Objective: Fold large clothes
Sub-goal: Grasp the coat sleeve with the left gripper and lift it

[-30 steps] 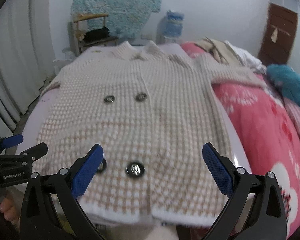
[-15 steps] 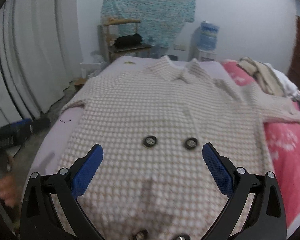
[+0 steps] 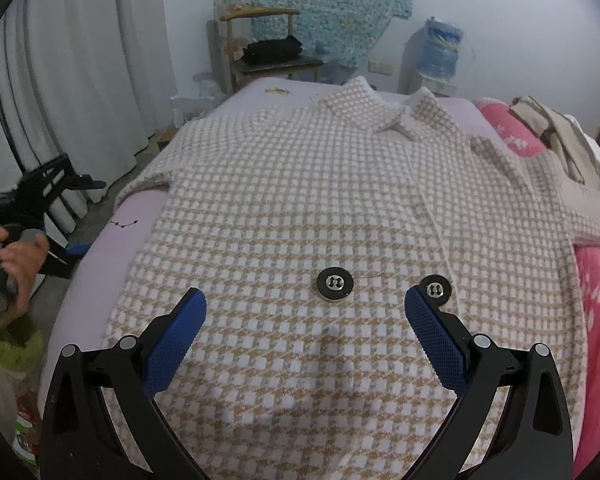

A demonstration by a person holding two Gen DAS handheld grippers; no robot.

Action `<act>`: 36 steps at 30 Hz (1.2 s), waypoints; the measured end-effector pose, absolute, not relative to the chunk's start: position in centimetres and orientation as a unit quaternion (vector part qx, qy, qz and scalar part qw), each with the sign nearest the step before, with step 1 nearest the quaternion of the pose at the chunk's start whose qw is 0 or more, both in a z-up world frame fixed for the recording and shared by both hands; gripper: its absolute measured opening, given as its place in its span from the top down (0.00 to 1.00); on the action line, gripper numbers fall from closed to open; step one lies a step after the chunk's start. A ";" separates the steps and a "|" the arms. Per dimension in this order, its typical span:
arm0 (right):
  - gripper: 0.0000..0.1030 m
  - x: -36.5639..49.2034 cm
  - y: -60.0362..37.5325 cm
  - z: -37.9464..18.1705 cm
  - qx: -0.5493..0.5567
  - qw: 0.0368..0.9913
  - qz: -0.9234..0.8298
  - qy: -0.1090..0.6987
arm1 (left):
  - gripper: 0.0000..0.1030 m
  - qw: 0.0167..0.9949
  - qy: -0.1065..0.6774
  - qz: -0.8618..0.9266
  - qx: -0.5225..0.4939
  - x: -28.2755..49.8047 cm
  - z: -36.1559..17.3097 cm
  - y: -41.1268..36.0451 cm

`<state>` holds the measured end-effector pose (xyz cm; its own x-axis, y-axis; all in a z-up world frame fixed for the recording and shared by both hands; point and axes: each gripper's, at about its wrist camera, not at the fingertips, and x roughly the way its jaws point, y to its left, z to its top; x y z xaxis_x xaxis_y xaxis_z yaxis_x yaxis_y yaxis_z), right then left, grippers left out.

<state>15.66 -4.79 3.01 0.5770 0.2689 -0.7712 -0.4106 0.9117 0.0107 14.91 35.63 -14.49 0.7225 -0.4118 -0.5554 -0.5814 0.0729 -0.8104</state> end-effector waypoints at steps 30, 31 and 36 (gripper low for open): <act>0.08 17.0 -5.3 2.0 -0.094 0.884 0.147 0.434 | 0.93 0.733 0.231 0.161 -0.619 16.3 -7.9 43.8; 0.08 17.0 -5.5 2.0 -0.091 0.885 0.146 0.433 | 0.93 0.772 0.224 0.151 -0.575 16.4 -4.7 42.5; 0.08 16.7 -7.1 2.5 -0.074 0.891 0.137 0.427 | 0.92 0.906 0.213 0.048 -0.364 17.9 7.7 30.6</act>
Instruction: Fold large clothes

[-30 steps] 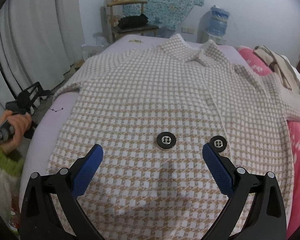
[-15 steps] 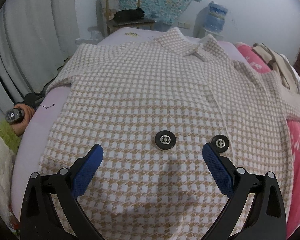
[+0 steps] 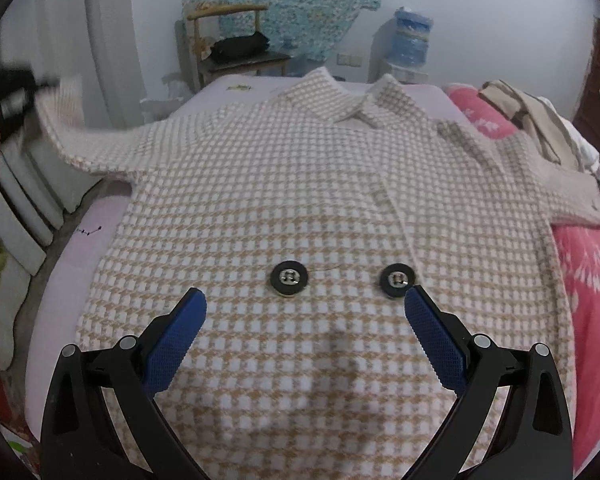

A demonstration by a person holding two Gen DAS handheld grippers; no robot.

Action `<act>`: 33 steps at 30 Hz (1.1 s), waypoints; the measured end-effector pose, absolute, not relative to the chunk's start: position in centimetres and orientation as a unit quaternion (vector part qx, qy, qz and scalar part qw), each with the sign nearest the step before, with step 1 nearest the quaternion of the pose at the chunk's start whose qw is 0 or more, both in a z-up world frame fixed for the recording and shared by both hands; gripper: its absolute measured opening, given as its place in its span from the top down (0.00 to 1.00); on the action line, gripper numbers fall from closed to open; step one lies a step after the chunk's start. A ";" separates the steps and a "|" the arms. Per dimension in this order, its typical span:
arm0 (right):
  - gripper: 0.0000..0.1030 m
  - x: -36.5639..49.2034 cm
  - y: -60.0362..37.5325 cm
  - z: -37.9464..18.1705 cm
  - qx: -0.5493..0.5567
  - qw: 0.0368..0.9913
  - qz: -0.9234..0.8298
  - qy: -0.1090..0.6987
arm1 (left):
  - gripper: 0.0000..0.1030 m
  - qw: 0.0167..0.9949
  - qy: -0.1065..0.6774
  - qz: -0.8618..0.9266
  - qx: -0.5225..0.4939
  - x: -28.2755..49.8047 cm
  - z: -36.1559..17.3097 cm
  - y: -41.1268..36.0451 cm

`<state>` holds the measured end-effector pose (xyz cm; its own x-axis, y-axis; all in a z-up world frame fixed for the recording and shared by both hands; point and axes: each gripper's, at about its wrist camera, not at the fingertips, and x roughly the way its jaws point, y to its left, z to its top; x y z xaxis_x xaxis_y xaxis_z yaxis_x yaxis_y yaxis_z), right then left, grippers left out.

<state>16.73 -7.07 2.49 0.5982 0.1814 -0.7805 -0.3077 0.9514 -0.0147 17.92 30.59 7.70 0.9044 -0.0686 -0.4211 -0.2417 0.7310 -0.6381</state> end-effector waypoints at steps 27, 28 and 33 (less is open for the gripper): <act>0.08 17.4 -15.7 -0.5 -0.006 0.868 0.114 0.483 | 0.08 0.887 0.429 -0.061 -0.159 18.1 -2.4 8.9; 0.08 17.4 -16.2 -0.2 0.005 0.868 0.119 0.482 | 0.08 0.888 0.428 -0.058 -0.161 18.0 -2.4 9.1; 0.08 18.8 -18.7 2.3 0.067 0.858 0.163 0.483 | 0.08 0.899 0.414 -0.015 -0.140 17.3 -2.4 10.6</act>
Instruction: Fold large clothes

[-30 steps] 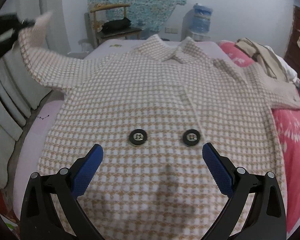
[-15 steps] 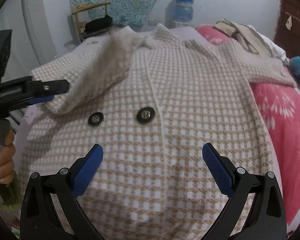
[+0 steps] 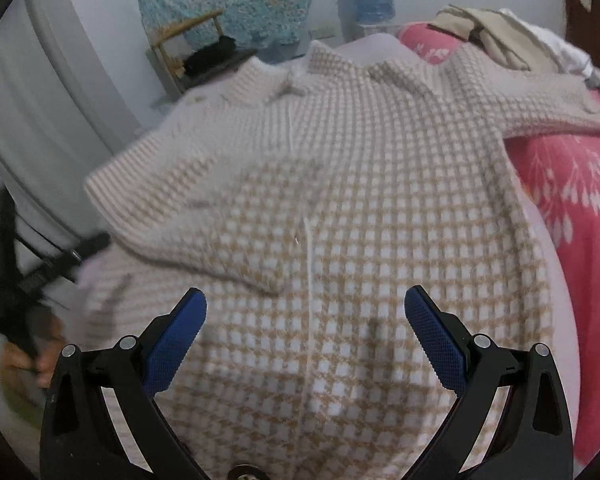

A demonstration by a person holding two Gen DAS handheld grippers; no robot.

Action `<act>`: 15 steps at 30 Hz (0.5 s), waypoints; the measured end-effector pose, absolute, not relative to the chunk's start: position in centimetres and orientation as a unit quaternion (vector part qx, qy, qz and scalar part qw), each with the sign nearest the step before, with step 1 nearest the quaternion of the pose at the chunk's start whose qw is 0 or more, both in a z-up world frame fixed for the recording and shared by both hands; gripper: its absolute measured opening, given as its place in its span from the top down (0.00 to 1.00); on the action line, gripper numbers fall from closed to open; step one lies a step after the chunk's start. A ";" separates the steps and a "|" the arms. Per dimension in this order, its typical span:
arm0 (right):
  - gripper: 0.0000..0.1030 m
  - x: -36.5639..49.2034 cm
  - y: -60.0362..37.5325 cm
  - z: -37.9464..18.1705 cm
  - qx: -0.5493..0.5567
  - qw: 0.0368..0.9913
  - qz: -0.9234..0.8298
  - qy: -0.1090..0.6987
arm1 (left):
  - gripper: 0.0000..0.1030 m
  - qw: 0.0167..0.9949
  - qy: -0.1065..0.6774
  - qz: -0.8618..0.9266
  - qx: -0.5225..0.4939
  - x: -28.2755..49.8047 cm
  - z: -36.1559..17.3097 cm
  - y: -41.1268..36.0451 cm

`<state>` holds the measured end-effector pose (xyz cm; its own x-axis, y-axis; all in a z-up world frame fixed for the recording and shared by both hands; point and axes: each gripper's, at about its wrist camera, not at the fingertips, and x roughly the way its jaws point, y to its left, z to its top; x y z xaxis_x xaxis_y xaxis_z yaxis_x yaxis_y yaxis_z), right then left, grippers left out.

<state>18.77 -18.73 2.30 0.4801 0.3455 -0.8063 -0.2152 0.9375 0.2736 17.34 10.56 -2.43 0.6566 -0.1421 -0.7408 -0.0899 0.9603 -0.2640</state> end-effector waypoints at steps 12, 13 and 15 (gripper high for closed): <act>0.62 27.4 -15.5 -0.3 0.114 0.798 0.224 0.548 | 0.08 0.892 0.434 0.072 -0.102 19.2 -4.9 12.7; 0.70 27.8 -15.4 -1.0 0.110 0.793 0.216 0.558 | 0.08 0.891 0.436 0.075 -0.104 19.4 -5.1 12.9; 0.87 28.1 -15.2 -1.1 0.103 0.798 0.208 0.556 | 0.08 0.889 0.439 0.075 -0.108 19.4 -5.4 13.0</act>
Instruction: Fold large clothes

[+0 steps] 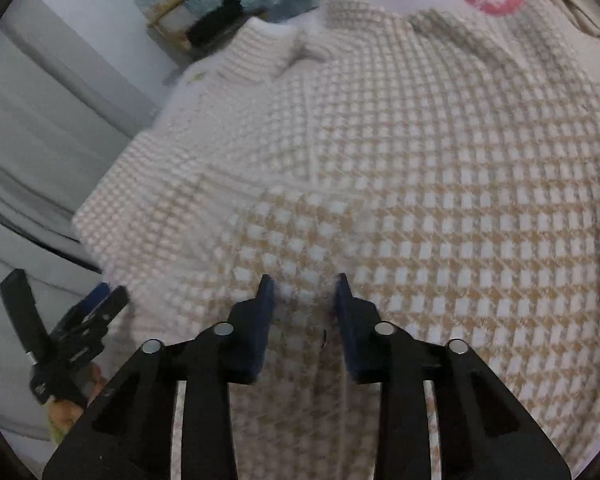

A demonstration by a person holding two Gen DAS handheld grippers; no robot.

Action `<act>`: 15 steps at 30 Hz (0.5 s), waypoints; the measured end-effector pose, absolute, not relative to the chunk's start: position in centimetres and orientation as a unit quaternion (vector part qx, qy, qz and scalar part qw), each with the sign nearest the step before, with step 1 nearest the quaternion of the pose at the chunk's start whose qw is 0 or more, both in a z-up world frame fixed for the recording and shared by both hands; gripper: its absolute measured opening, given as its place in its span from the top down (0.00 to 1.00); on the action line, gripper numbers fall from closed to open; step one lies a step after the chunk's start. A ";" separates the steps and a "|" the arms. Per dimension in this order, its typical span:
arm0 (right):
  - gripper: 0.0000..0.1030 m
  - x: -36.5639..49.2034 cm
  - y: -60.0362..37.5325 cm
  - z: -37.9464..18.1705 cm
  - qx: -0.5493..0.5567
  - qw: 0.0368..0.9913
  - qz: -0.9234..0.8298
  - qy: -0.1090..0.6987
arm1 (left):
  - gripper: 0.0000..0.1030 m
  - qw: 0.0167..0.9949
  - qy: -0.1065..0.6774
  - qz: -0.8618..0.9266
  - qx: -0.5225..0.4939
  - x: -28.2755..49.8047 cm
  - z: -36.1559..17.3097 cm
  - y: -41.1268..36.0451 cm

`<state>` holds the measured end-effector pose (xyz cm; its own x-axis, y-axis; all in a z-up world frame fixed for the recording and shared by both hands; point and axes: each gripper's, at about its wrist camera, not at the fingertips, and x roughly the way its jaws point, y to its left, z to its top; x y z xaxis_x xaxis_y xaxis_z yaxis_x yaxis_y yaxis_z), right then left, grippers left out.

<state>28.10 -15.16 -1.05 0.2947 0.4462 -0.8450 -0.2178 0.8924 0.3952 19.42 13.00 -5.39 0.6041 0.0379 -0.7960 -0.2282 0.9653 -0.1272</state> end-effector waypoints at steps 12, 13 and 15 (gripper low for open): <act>0.92 32.0 -12.3 10.9 0.007 0.907 0.168 0.386 | 0.08 0.888 0.434 0.095 -0.118 19.2 -6.2 14.3; 0.92 32.7 -12.5 11.3 0.004 0.909 0.163 0.383 | 0.08 0.888 0.434 0.096 -0.117 19.1 -6.2 14.3; 0.92 34.7 -12.7 11.0 -0.007 0.909 0.152 0.389 | 0.08 0.889 0.433 0.096 -0.115 19.1 -6.2 14.3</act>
